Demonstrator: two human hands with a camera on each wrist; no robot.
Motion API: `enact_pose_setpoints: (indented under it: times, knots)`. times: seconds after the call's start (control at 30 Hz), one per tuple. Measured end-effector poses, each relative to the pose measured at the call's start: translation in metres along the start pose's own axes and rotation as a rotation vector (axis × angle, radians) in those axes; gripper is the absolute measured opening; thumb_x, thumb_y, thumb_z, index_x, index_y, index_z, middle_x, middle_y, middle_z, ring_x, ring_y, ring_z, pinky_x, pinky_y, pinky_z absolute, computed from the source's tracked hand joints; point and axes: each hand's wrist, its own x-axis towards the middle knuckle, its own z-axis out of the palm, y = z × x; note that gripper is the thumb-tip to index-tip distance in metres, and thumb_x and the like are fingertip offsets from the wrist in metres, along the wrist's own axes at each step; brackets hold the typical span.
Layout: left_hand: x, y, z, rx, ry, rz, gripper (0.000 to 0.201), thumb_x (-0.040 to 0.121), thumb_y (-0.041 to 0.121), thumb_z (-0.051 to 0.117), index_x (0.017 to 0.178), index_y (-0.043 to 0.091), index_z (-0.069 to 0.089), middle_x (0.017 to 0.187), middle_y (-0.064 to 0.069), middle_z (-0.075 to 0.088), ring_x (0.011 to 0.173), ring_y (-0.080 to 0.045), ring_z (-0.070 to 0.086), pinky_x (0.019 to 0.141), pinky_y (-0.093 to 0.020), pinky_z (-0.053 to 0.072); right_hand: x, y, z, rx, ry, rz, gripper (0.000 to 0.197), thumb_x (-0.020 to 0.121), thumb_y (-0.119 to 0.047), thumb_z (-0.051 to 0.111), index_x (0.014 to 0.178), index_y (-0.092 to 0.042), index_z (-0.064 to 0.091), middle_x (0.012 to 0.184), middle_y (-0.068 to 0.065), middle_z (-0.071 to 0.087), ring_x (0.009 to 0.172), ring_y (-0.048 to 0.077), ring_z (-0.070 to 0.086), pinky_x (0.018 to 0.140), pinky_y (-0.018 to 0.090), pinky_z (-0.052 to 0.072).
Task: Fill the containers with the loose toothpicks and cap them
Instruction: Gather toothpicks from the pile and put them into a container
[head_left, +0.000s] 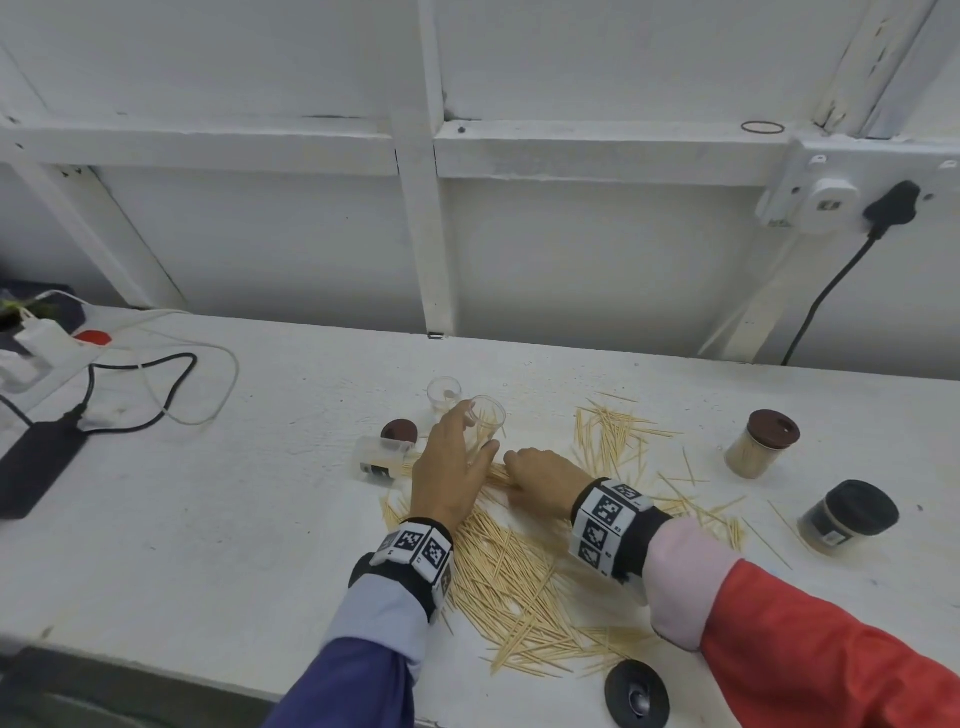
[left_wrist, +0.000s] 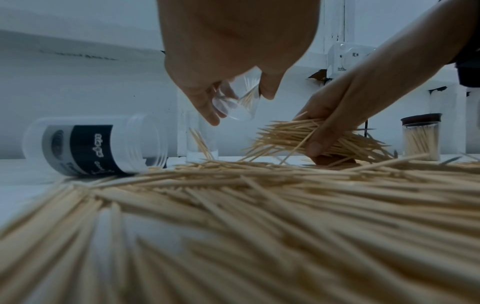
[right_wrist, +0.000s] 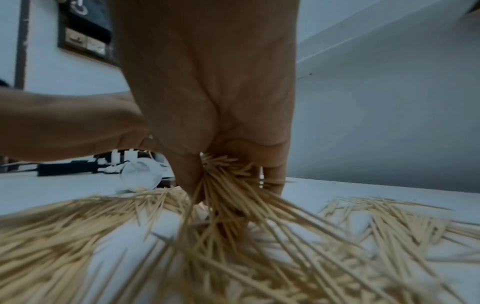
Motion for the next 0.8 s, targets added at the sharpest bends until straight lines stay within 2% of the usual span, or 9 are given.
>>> enact_pose_setpoints:
  times: [0.1, 0.17, 0.23, 0.3, 0.37, 0.43, 0.53, 0.67, 0.8]
  knots:
    - [0.0, 0.002, -0.001, -0.025, 0.031, -0.001, 0.058, 0.094, 0.034, 0.06, 0.145, 0.022, 0.034, 0.129, 0.006, 0.05, 0.12, -0.014, 0.048, 0.093, -0.033, 0.042, -0.003, 0.005, -0.005, -0.002, -0.035, -0.021, 0.004, 0.1, -0.009, 0.037, 0.097, -0.011, 0.035, 0.087, 0.007, 0.047, 0.081, 0.023, 0.045, 0.07, 0.031, 0.035]
    - [-0.001, 0.003, -0.002, -0.045, 0.058, -0.006, 0.058, 0.094, 0.035, 0.06, 0.145, 0.024, 0.033, 0.128, 0.008, 0.049, 0.119, -0.011, 0.047, 0.093, -0.033, 0.042, -0.005, 0.01, -0.008, 0.04, -0.039, -0.021, 0.007, 0.102, -0.014, 0.036, 0.097, -0.011, 0.033, 0.077, 0.0, 0.04, 0.076, 0.021, 0.046, 0.063, 0.028, 0.035]
    - [-0.001, 0.002, -0.002, -0.045, 0.078, 0.005, 0.057, 0.095, 0.035, 0.059, 0.144, 0.025, 0.033, 0.128, 0.007, 0.05, 0.118, -0.011, 0.046, 0.092, -0.032, 0.043, -0.006, 0.016, -0.01, 0.086, -0.048, -0.012, 0.011, 0.103, -0.02, 0.036, 0.097, -0.011, 0.033, 0.075, -0.002, 0.039, 0.066, 0.015, 0.042, 0.055, 0.025, 0.032]
    - [0.0, 0.001, -0.001, -0.026, 0.082, 0.032, 0.055, 0.095, 0.033, 0.058, 0.144, 0.025, 0.035, 0.132, 0.005, 0.049, 0.121, -0.011, 0.045, 0.092, -0.029, 0.041, -0.006, 0.021, -0.012, 0.112, -0.064, -0.004, 0.012, 0.103, -0.021, 0.036, 0.097, -0.01, 0.034, 0.075, -0.001, 0.04, 0.062, 0.012, 0.039, 0.053, 0.024, 0.03]
    - [0.001, 0.0, 0.0, -0.007, 0.089, 0.084, 0.052, 0.095, 0.024, 0.06, 0.142, 0.022, 0.04, 0.136, 0.003, 0.048, 0.127, -0.012, 0.04, 0.094, -0.028, 0.041, -0.006, 0.025, -0.01, 0.105, -0.079, 0.007, 0.011, 0.103, -0.018, 0.036, 0.097, -0.01, 0.034, 0.075, -0.001, 0.04, 0.066, 0.015, 0.042, 0.053, 0.023, 0.029]
    - [0.003, -0.001, 0.0, 0.043, 0.099, 0.167, 0.052, 0.089, 0.008, 0.064, 0.137, 0.02, 0.048, 0.134, 0.0, 0.051, 0.127, -0.015, 0.04, 0.098, -0.035, 0.045, -0.007, 0.029, -0.007, 0.088, -0.078, 0.012, 0.007, 0.101, -0.015, 0.038, 0.097, -0.01, 0.035, 0.077, -0.001, 0.041, 0.075, 0.021, 0.046, 0.053, 0.023, 0.029]
    - [0.004, -0.004, 0.002, 0.148, 0.131, 0.268, 0.056, 0.078, -0.005, 0.065, 0.129, 0.016, 0.057, 0.125, -0.002, 0.056, 0.121, -0.019, 0.046, 0.098, -0.042, 0.046, -0.01, 0.032, -0.005, 0.109, -0.082, 0.026, 0.006, 0.099, -0.01, 0.039, 0.096, -0.01, 0.035, 0.076, -0.003, 0.038, 0.073, 0.017, 0.043, 0.053, 0.022, 0.027]
    - [0.004, -0.005, 0.002, 0.223, 0.194, 0.276, 0.057, 0.076, -0.007, 0.066, 0.126, 0.017, 0.057, 0.122, -0.002, 0.057, 0.119, -0.021, 0.048, 0.102, -0.037, 0.04, -0.011, 0.038, -0.006, 0.227, -0.089, 0.087, 0.004, 0.1, -0.011, 0.038, 0.097, -0.011, 0.036, 0.08, -0.002, 0.041, 0.069, 0.013, 0.04, 0.055, 0.023, 0.032]
    - [0.004, -0.005, 0.002, 0.211, 0.211, 0.269, 0.048, 0.082, 0.007, 0.069, 0.128, 0.018, 0.057, 0.121, -0.001, 0.059, 0.116, -0.019, 0.049, 0.099, -0.036, 0.038, -0.012, 0.043, -0.012, 0.296, -0.088, 0.113, 0.009, 0.101, -0.013, 0.039, 0.092, -0.011, 0.037, 0.081, -0.005, 0.039, 0.066, 0.008, 0.035, 0.055, 0.021, 0.029]
